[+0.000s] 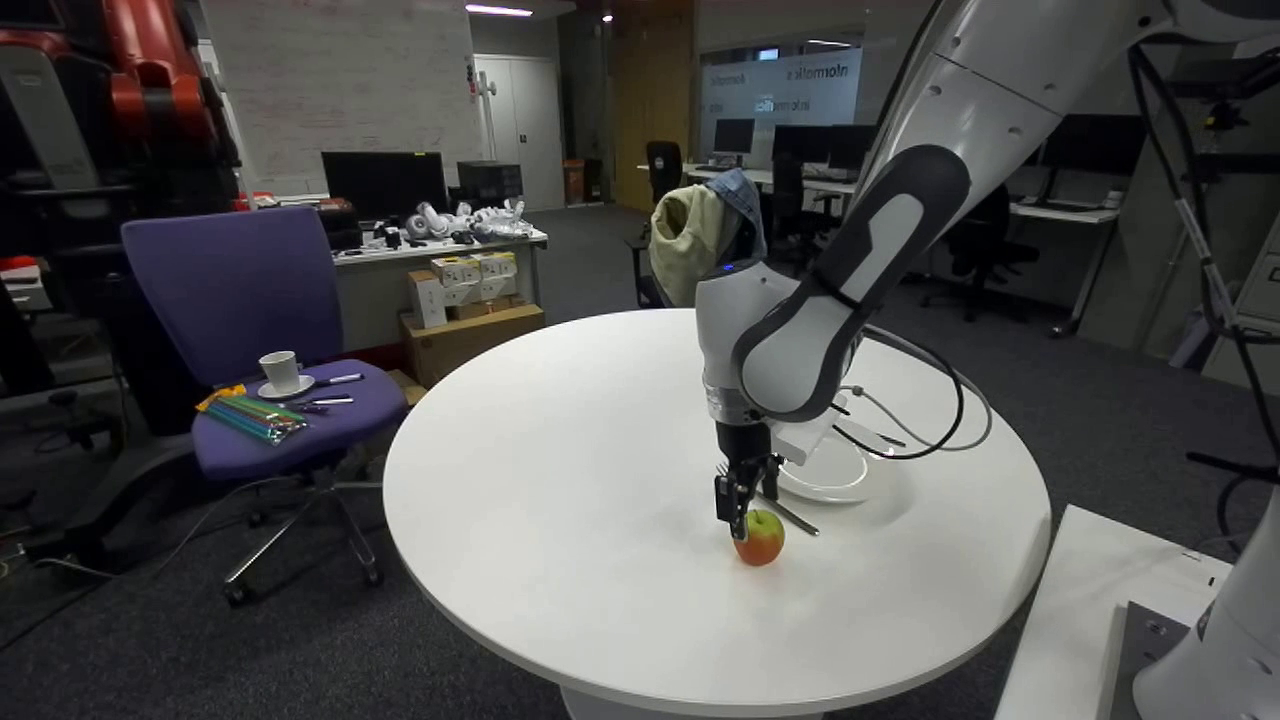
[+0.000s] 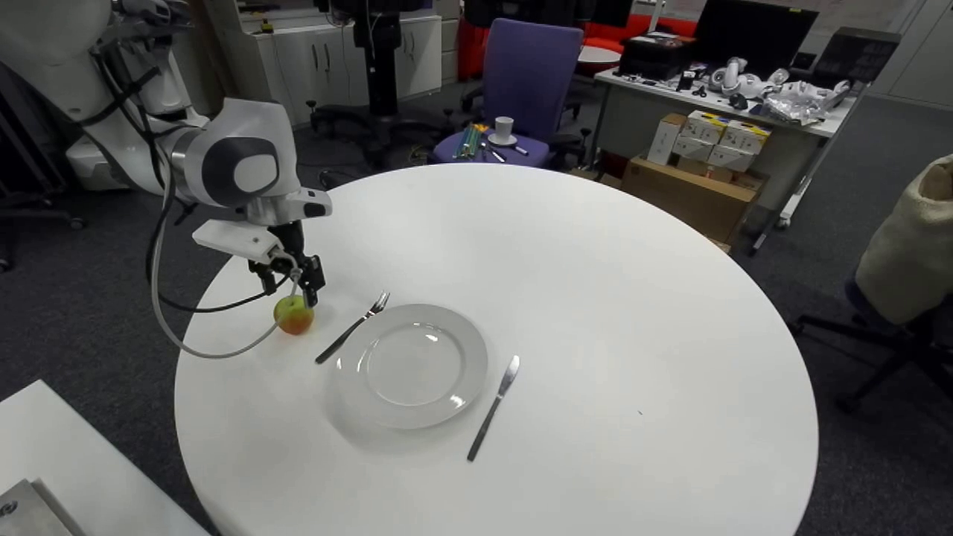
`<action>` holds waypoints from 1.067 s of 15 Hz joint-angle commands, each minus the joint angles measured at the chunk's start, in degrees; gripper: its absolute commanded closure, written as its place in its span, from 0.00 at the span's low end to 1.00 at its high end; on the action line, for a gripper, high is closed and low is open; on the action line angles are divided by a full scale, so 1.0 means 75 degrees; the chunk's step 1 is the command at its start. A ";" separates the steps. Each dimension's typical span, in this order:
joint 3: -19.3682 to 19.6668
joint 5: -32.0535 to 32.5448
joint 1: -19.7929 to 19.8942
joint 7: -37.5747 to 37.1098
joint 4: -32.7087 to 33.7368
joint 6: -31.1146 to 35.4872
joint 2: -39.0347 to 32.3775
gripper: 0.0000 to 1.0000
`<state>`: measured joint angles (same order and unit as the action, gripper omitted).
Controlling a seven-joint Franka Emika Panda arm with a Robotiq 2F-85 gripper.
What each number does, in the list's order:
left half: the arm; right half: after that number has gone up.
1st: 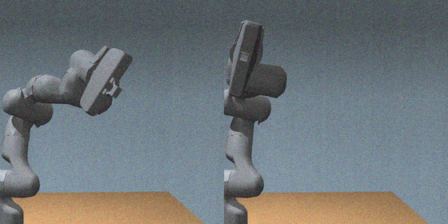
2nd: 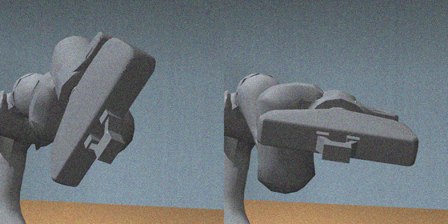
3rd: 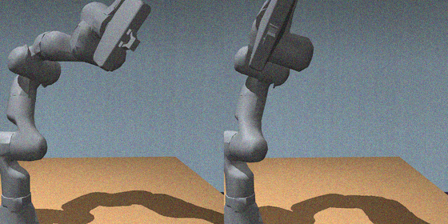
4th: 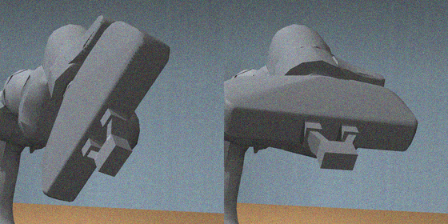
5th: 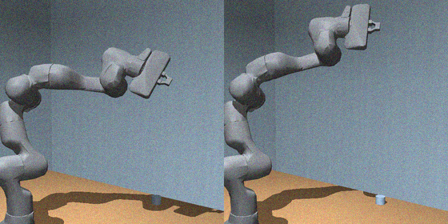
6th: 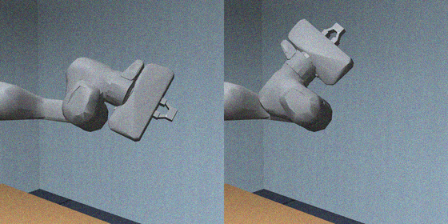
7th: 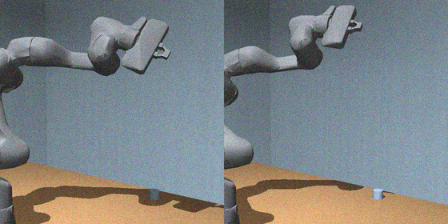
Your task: Pick up the red apple and put on the white plate
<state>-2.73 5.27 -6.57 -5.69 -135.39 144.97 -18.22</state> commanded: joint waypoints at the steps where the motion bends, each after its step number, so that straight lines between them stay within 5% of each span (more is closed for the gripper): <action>1: 0.0101 0.0280 -0.0154 -0.0227 -0.0102 0.0292 -0.0013 0.00; 16: 0.0188 0.0617 -0.0306 -0.0228 -0.0095 0.0339 -0.0354 0.00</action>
<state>-2.61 7.34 -7.74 -5.69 -135.38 145.60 -20.77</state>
